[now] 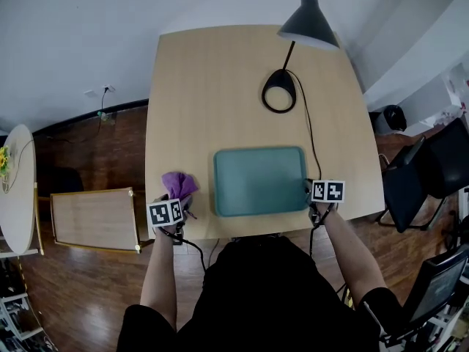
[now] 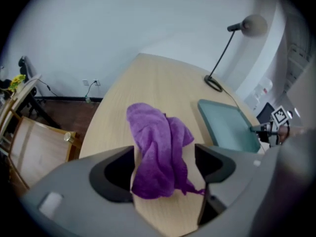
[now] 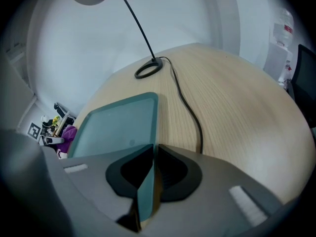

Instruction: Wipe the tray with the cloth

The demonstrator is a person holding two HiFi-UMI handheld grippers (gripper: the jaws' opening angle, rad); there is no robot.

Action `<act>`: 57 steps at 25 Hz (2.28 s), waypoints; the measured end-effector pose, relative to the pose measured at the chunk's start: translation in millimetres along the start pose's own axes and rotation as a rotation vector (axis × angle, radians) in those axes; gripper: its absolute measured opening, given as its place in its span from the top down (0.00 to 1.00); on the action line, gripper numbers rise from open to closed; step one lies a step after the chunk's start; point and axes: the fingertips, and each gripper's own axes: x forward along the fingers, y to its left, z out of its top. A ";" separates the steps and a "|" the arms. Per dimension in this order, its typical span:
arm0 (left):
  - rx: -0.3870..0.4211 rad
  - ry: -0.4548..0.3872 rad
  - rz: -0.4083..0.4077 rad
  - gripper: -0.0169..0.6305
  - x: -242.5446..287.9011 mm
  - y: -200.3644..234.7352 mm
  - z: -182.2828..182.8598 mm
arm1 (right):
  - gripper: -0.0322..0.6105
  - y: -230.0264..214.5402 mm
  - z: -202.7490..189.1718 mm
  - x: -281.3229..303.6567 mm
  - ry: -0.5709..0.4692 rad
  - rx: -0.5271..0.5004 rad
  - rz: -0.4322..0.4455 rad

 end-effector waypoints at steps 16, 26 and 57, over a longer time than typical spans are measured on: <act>0.253 -0.554 -0.056 0.73 -143.1 -132.2 36.7 | 0.88 64.7 35.1 -154.7 -0.514 -0.076 0.010; 0.388 -0.781 -0.123 0.76 -246.6 -293.0 -53.7 | 0.88 88.0 -43.2 -288.2 -0.768 -0.243 0.190; 0.479 -1.222 -0.202 0.80 -425.2 -334.6 -64.8 | 0.89 264.8 -77.3 -479.1 -1.250 -0.643 0.245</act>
